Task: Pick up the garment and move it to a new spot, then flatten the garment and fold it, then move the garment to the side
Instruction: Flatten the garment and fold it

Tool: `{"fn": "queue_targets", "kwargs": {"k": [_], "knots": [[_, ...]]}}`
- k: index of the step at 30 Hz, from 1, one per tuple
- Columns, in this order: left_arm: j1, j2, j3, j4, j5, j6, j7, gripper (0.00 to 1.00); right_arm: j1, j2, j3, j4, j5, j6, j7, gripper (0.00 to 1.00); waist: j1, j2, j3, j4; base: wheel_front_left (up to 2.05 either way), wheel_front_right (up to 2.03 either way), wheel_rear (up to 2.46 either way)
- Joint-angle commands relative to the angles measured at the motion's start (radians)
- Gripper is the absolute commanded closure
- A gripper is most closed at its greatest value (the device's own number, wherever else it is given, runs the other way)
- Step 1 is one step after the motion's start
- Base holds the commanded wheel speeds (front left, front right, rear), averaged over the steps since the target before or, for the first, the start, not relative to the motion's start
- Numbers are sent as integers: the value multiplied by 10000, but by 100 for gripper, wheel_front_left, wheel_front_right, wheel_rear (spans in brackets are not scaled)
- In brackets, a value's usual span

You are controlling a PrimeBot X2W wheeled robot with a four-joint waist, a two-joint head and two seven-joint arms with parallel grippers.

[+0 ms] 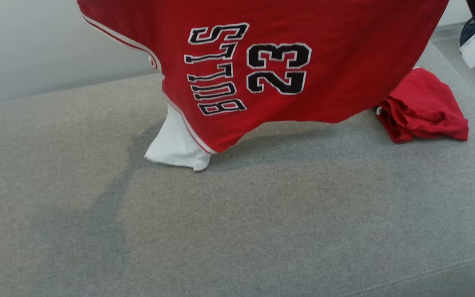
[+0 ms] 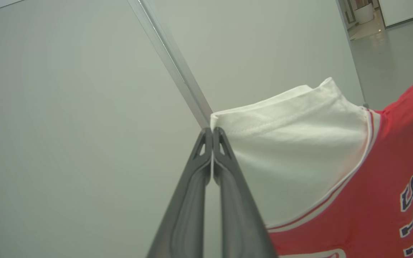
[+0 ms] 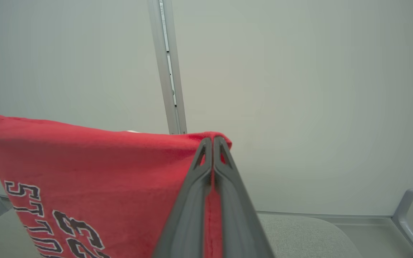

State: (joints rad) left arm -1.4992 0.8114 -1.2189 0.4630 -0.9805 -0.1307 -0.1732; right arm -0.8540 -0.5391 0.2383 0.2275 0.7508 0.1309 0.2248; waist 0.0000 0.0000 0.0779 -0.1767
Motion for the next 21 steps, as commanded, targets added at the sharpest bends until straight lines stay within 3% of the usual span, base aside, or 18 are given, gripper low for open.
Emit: {"fn": "queue_targets", "kwargs": {"k": [1,11,21], "knots": [[-163,124,0,-40,-97,5,-58,100,-164,-187,56,46,166,-4,19,100,0,0,-643,566,0,0,0],[-1022,510,-167,-860,-571,5,-70,100,-1492,-1270,892,208,515,-4,115,100,0,0,-952,1056,0,0,0],[-1715,-326,-479,-358,-400,5,825,100,-2975,-736,2155,1336,392,-4,694,100,0,0,-247,1142,0,0,0]]}}
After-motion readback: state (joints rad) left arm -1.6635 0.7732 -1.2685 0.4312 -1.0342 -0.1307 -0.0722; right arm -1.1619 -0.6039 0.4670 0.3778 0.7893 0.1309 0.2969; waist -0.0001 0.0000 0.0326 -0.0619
